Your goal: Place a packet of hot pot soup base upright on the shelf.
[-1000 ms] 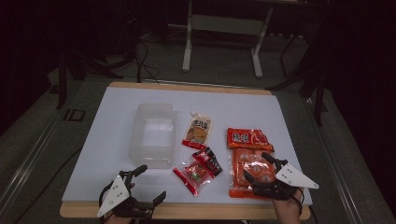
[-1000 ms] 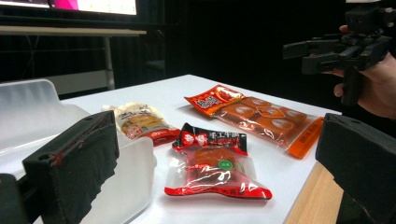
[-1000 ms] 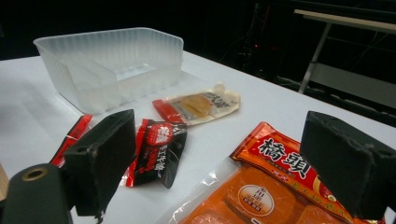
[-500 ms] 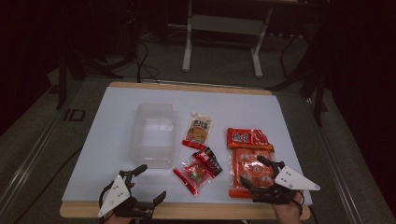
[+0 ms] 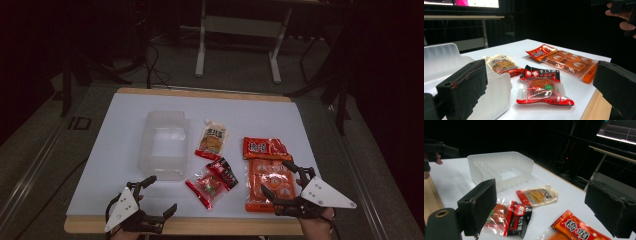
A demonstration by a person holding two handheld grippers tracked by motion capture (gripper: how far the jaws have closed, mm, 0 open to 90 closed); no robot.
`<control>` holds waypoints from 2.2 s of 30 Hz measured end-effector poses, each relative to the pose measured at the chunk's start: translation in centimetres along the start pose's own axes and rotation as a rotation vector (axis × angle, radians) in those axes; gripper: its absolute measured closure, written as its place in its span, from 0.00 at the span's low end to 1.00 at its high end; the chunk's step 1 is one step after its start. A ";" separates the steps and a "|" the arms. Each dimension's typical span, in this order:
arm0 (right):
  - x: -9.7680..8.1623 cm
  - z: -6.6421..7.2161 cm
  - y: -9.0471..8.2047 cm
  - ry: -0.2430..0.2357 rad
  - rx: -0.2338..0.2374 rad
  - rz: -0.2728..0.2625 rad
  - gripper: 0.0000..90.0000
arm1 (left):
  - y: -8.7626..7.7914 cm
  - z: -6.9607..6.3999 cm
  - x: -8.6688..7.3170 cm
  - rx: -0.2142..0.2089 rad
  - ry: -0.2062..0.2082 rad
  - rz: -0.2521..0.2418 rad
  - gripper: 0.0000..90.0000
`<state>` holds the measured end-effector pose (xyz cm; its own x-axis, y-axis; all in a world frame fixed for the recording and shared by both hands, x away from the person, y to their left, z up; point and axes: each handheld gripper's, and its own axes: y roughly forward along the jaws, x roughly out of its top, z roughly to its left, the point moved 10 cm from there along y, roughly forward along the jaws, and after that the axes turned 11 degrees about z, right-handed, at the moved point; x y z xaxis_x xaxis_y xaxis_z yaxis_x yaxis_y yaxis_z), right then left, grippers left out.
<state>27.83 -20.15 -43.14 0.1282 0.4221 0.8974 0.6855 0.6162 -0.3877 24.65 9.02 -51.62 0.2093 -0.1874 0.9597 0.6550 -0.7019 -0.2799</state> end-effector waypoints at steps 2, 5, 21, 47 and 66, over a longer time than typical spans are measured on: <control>0.5 -0.3 -0.1 0.007 -0.002 -0.013 0.12 | 0.0 0.1 0.0 0.004 -0.001 0.000 0.00; 1.3 -1.0 -0.2 0.009 -0.015 -0.024 0.11 | 0.1 0.1 -0.1 0.003 -0.006 0.003 0.00; 2.7 -5.3 1.3 0.088 -0.045 -0.027 0.11 | 0.2 0.0 -0.1 0.001 -0.008 0.006 0.00; -3.4 -13.5 6.6 0.186 -0.122 0.154 0.17 | 0.4 0.1 -0.3 0.000 -0.008 0.016 0.00; -9.0 -15.7 10.3 0.256 -0.097 0.292 0.23 | 0.5 0.1 -0.4 -0.004 -0.011 0.023 0.00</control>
<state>44.95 -28.05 -51.92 0.4938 0.3829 0.7808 0.6568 0.4243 -0.6234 24.95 8.82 -52.19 0.2324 -0.1958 0.9527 0.6473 -0.7000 -0.3018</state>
